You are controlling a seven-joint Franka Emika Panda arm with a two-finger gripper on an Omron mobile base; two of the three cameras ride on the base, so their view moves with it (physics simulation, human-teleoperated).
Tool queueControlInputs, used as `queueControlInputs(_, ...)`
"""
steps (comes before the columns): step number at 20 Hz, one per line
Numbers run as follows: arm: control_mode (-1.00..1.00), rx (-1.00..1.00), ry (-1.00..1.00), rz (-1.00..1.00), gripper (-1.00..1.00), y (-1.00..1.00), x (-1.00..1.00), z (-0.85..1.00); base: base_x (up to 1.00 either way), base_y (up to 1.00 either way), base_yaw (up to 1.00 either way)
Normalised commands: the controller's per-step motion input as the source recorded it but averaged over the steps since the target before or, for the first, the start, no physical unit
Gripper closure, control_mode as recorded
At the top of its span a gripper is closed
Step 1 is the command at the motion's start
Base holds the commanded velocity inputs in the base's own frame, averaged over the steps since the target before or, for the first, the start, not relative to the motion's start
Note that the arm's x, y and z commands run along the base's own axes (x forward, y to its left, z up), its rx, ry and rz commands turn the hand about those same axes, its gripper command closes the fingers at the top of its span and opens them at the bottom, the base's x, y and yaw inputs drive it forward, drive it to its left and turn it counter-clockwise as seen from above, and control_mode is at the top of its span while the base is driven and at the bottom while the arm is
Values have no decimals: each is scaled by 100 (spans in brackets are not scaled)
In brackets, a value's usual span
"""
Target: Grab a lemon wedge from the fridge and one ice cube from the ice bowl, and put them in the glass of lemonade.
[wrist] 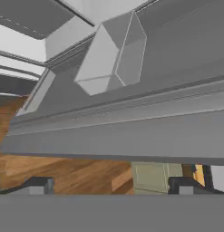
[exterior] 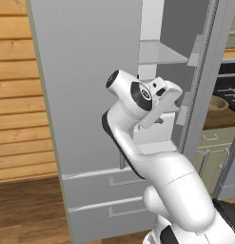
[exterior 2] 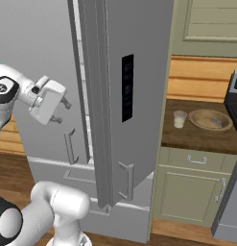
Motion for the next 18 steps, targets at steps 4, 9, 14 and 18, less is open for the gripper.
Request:
queueControlInputs(4, -100, -32, 14, 0, -100, -2, 64, -23, 0, 0, 0)
queueControlInputs(9, -100, -19, 23, 1, -100, -27, 47, 0, 0, 0, 0)
queueControlInputs(14, -100, -8, 22, 0, -100, -66, 33, 0, 0, 0, 0)
queueControlInputs(18, -100, -1, 19, 0, -100, -91, 7, 0, 0, 0, 0)
